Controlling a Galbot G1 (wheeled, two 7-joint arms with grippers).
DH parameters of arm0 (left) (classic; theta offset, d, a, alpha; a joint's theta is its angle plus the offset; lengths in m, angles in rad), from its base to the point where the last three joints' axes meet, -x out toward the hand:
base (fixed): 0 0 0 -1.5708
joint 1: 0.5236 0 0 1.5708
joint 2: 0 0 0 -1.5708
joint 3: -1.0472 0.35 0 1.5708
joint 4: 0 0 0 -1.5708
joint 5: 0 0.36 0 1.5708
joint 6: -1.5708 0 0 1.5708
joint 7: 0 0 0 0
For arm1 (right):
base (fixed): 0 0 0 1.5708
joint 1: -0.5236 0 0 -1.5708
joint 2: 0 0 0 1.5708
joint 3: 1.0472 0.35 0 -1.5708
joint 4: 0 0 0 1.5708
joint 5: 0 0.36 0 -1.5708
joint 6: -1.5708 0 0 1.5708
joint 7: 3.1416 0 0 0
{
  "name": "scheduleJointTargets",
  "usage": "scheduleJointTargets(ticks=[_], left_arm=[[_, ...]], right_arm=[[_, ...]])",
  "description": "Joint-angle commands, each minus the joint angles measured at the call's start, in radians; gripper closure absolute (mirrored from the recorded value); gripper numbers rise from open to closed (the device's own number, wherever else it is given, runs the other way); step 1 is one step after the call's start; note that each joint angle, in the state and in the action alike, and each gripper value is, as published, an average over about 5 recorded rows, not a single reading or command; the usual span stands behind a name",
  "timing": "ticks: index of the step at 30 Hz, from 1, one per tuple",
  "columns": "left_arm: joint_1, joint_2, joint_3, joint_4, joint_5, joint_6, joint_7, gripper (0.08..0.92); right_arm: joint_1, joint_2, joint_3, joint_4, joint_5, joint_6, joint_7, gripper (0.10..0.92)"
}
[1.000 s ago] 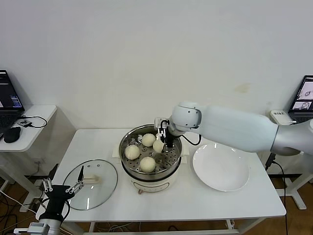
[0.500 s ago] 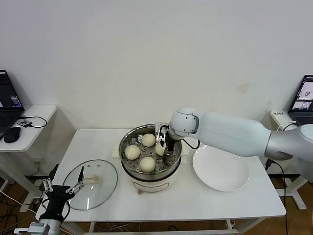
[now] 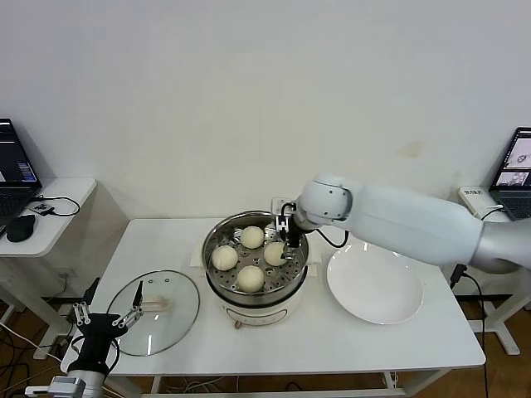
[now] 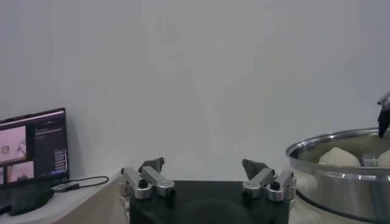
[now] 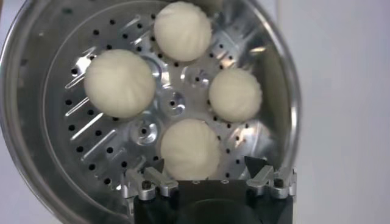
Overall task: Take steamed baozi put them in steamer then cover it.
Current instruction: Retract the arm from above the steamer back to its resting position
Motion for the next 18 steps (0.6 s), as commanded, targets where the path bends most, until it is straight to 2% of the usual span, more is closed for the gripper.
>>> scheduleJointTargets(ticks=[1, 5, 9, 13, 18], left_arm=[[-0.004, 0.004, 0.003, 0.006, -0.001, 0.018, -0.017, 0.177], [-0.011, 0.008, 0.005, 0.018, 0.001, 0.038, -0.033, 0.177], [-0.019, 0.005, 0.009, 0.031, 0.007, 0.047, -0.047, 0.177], [-0.024, -0.003, 0.019, 0.046, 0.036, 0.054, -0.068, 0.177], [-0.033, -0.003, 0.042, 0.081, 0.171, 0.121, -0.164, 0.177]], right_arm=[[-0.210, -0.281, 0.248, 0.273, 0.121, 0.056, 0.343, 0.202], [-0.560, -0.420, 0.501, 0.366, 0.129, 0.254, 0.605, 0.203], [-1.019, -0.431, 0.910, 0.403, 0.016, 0.455, 0.722, 0.203], [-1.398, -0.298, 1.287, 0.400, -0.156, 0.627, 0.708, 0.202], [-1.696, -0.058, 1.614, 0.382, -0.303, 0.815, 0.610, 0.203]])
